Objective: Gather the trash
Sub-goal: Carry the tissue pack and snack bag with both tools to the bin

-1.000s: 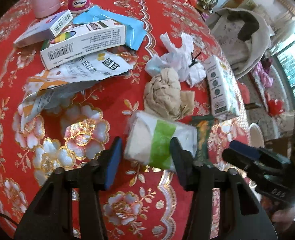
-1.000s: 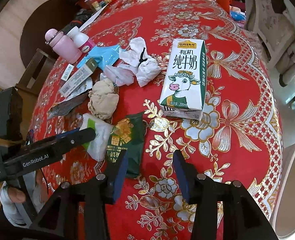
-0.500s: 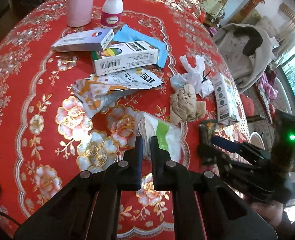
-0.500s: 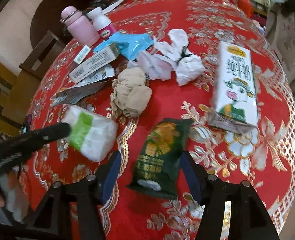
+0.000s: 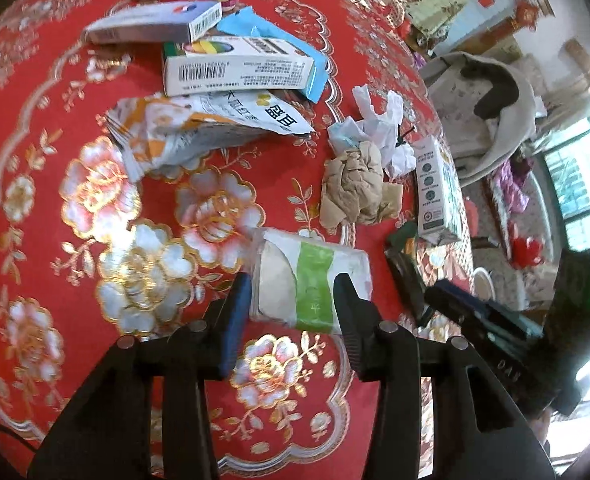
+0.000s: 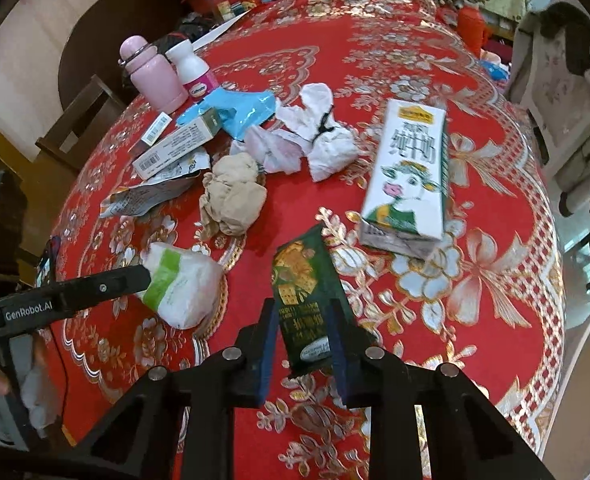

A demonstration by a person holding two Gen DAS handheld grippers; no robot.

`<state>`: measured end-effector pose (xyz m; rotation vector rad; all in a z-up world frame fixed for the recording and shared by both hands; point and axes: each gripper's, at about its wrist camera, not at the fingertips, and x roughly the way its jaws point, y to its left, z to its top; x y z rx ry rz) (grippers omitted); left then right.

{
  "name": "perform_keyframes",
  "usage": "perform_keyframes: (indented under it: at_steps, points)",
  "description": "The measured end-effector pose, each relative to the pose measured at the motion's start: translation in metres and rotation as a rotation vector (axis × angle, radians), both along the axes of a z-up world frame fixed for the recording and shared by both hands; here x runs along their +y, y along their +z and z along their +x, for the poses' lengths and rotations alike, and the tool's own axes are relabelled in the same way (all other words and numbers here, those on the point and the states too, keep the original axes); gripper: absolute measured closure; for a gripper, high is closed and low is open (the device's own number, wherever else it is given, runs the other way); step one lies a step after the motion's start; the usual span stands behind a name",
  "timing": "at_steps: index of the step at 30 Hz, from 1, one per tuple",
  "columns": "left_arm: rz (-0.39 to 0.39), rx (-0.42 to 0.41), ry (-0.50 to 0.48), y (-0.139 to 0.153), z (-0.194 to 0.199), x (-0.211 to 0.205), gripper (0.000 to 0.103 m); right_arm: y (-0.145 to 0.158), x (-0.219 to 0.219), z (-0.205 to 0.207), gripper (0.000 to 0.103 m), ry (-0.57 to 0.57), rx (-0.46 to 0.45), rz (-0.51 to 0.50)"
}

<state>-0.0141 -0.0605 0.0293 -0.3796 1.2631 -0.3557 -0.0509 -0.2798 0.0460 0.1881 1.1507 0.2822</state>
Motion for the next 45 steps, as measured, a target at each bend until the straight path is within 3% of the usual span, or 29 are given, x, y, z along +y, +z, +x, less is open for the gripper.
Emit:
perform_keyframes:
  at_steps: [3, 6, 7, 8, 12, 20, 24, 27, 33, 35, 37, 39, 45]
  points:
    - [0.017, 0.017, 0.004, -0.005, 0.003, -0.008, 0.062, 0.001, -0.006, -0.005, 0.080, -0.014, 0.005, 0.009]
    - [0.090, -0.026, -0.024, -0.003, 0.001, -0.021, 0.063, 0.003, -0.011, -0.008, 0.080, -0.025, 0.002, 0.010]
    - [0.125, -0.040, -0.038, -0.002, -0.001, -0.026, 0.066, 0.004, -0.013, -0.009, 0.080, -0.028, 0.000, 0.012]
    - [0.154, -0.045, -0.050, -0.003, -0.002, -0.029, 0.084, 0.005, -0.014, -0.009, 0.080, -0.032, -0.002, 0.013]
    - [0.145, -0.054, -0.060, -0.002, -0.006, -0.030, 0.095, 0.009, -0.019, -0.011, 0.080, -0.042, -0.014, 0.019]
    - [0.114, -0.145, -0.065, 0.036, -0.013, -0.033, 0.097, 0.024, -0.031, -0.014, 0.080, -0.050, -0.052, 0.032]
    - [0.124, -0.167, -0.039, 0.047, -0.016, -0.028, 0.097, 0.014, -0.024, -0.007, 0.080, -0.014, -0.001, 0.028]
    - [0.139, -0.178, -0.021, 0.055, -0.021, -0.022, 0.097, 0.002, -0.013, 0.000, 0.057, 0.000, 0.030, 0.028]
    - [0.136, -0.181, 0.009, 0.060, -0.027, -0.011, 0.097, -0.017, 0.016, 0.014, 0.056, 0.069, 0.008, -0.086]
    - [0.128, -0.179, 0.011, 0.060, -0.029, -0.011, 0.097, -0.018, 0.014, 0.014, 0.061, 0.058, -0.018, -0.093]
    - [0.117, -0.178, 0.010, 0.061, -0.032, -0.011, 0.097, -0.018, 0.007, 0.013, 0.076, 0.047, -0.015, -0.069]
    - [0.107, -0.182, 0.006, 0.064, -0.033, -0.014, 0.097, -0.015, -0.002, 0.008, 0.082, 0.029, -0.015, -0.030]
    - [0.078, -0.200, -0.047, 0.074, -0.033, -0.041, 0.097, 0.009, -0.032, -0.011, 0.086, -0.015, -0.048, 0.049]
